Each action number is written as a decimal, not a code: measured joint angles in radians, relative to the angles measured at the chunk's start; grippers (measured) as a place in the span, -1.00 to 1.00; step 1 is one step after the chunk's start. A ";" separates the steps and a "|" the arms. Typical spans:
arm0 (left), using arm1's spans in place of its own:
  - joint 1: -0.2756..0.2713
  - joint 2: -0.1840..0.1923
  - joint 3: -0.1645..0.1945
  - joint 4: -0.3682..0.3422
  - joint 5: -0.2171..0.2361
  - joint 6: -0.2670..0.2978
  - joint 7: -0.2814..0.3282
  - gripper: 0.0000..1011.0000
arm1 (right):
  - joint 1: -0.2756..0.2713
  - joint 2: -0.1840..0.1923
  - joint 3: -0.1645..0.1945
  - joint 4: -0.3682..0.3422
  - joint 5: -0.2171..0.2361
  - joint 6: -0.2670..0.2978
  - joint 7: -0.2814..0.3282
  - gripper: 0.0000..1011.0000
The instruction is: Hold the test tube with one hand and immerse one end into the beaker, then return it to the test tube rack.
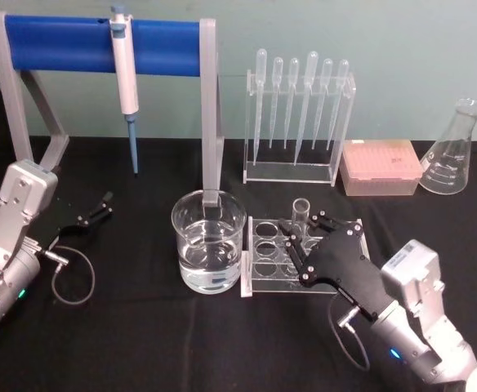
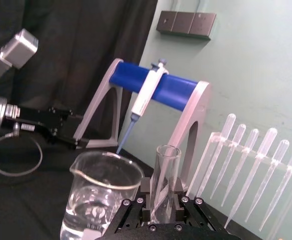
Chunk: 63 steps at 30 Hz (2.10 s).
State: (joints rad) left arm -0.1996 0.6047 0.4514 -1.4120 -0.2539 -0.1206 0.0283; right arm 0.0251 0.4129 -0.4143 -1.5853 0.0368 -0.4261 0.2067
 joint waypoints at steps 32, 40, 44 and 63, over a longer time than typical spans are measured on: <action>0.000 0.000 0.000 0.000 0.000 0.000 0.000 0.98 | 0.033 0.058 0.119 -0.267 0.356 0.506 0.193 -0.52; 0.000 0.000 0.000 0.000 0.000 0.000 0.000 0.98 | 0.055 0.079 0.106 -0.263 0.384 0.553 0.195 -0.52; 0.000 0.000 0.000 0.000 0.000 0.000 0.000 0.98 | 0.059 0.084 0.100 -0.262 0.388 0.555 0.188 -0.52; 0.000 0.000 0.000 0.000 0.000 0.000 0.000 0.98 | 0.061 0.087 0.097 -0.261 0.385 0.551 0.184 -0.52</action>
State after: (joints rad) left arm -0.1995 0.6047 0.4513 -1.4120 -0.2539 -0.1206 0.0283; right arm 0.0856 0.5004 -0.3175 -1.8461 0.4215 0.1254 0.3902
